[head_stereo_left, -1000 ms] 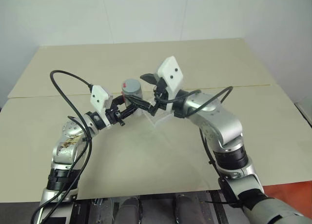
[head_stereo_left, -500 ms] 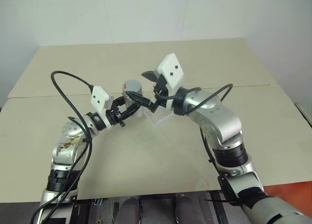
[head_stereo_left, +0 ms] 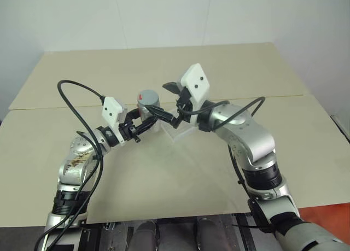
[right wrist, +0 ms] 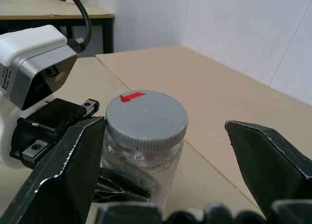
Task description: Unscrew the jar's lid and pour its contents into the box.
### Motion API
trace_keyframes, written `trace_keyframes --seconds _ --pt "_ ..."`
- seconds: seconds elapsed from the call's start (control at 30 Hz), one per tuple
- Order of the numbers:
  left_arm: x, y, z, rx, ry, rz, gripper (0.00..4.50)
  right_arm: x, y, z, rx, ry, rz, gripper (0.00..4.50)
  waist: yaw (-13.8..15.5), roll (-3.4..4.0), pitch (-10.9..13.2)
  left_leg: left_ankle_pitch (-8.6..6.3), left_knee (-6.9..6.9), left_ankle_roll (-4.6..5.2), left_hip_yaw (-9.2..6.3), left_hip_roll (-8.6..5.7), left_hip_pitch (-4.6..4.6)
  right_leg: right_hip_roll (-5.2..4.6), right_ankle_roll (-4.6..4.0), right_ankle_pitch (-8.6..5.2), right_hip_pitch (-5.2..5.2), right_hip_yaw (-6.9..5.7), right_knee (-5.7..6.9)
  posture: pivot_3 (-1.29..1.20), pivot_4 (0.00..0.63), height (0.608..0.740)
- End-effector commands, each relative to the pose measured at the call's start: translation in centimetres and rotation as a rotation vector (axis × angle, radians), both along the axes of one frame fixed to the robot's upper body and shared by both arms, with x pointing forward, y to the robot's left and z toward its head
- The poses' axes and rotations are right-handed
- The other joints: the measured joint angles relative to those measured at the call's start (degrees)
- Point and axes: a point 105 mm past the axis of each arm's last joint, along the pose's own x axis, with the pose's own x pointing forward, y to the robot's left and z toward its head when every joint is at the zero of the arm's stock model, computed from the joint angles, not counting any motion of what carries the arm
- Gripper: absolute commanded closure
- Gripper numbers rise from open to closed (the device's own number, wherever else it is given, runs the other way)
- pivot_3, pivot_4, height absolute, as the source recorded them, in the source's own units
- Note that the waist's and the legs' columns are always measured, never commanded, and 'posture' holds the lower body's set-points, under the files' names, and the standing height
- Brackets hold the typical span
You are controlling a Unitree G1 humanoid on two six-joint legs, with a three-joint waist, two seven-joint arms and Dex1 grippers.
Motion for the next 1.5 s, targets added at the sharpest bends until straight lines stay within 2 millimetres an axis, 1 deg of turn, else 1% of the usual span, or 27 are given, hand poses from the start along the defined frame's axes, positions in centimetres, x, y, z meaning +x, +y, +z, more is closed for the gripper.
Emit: trace_keyframes --seconds 0.03,0.37,0.53,0.63,0.7,0.83,0.97,1.43,1.5 --pt "-0.6 -0.2 1.5 -0.014 -0.055 -0.02 2.54 -0.4 -0.5 1.5 0.031 -0.052 -0.002 0.04 0.0 0.0 0.0 0.0 0.0 0.0 0.0 0.0 0.0 0.0 0.0 0.0 0.0 0.0 0.0 0.0 0.15 0.74" --pt "-0.6 -0.2 1.4 -0.016 -0.052 -0.023 2.54 -0.7 -1.1 1.3 0.022 -0.053 0.002 0.04 0.0 0.0 0.0 0.0 0.0 0.0 0.0 0.0 0.0 0.0 0.0 0.0 0.0 0.0 0.0 0.0 0.15 0.74" --pt "-0.7 -0.2 1.4 -0.017 -0.05 -0.022 2.54 -2.6 -1.0 1.9 0.055 -0.041 0.127 0.04 0.01 0.0 0.0 -0.01 0.0 0.01 -0.01 0.0 -0.02 0.0 0.0 0.0 0.0 0.0 -0.02 0.0 0.15 0.74" --pt "-0.7 -0.4 1.3 -0.017 -0.048 -0.025 2.54 -3.0 -0.4 2.0 0.075 -0.028 0.162 0.04 -0.07 0.0 0.0 -0.03 0.0 0.05 0.0 0.02 -0.01 0.01 0.0 0.0 0.0 0.0 -0.01 0.0 0.15 0.74" --pt "-0.7 -0.5 1.2 -0.016 -0.048 -0.027 2.54 -2.9 0.1 1.9 0.073 -0.024 0.161 0.04 -0.06 0.0 0.0 -0.03 0.0 0.05 0.0 0.02 0.01 0.02 0.0 0.0 0.0 0.0 0.0 0.0 0.15 0.74" --pt "-0.8 -0.9 1.2 -0.014 -0.051 -0.039 2.54 -1.8 1.1 1.9 0.073 -0.018 0.118 0.04 -0.03 0.0 0.0 -0.02 0.01 0.04 0.0 0.0 0.01 0.0 0.0 0.0 0.0 0.01 0.01 0.0 0.15 0.74" --pt "-0.8 -1.0 1.2 -0.01 -0.055 -0.046 2.54 -0.8 1.6 2.0 0.064 -0.025 0.07 0.04 -0.03 0.0 0.0 0.01 0.0 -0.02 0.0 0.0 0.01 0.0 0.0 0.0 0.0 0.01 0.01 0.0 0.15 0.74" --pt "-1.0 -0.8 1.2 -0.009 -0.058 -0.043 2.54 -0.6 2.2 1.7 0.062 -0.003 0.089 0.04 -0.06 0.0 0.0 0.01 0.0 -0.02 0.0 0.0 0.01 0.0 0.0 0.0 0.0 0.01 0.01 0.0 0.15 0.74" --pt "-1.1 -0.8 1.2 -0.009 -0.058 -0.042 2.54 -0.5 2.2 1.7 0.062 -0.001 0.09 0.41 -0.04 0.0 0.0 0.01 0.0 -0.02 0.0 0.0 0.01 0.01 0.0 0.0 0.0 0.01 0.01 0.0 0.15 0.74"
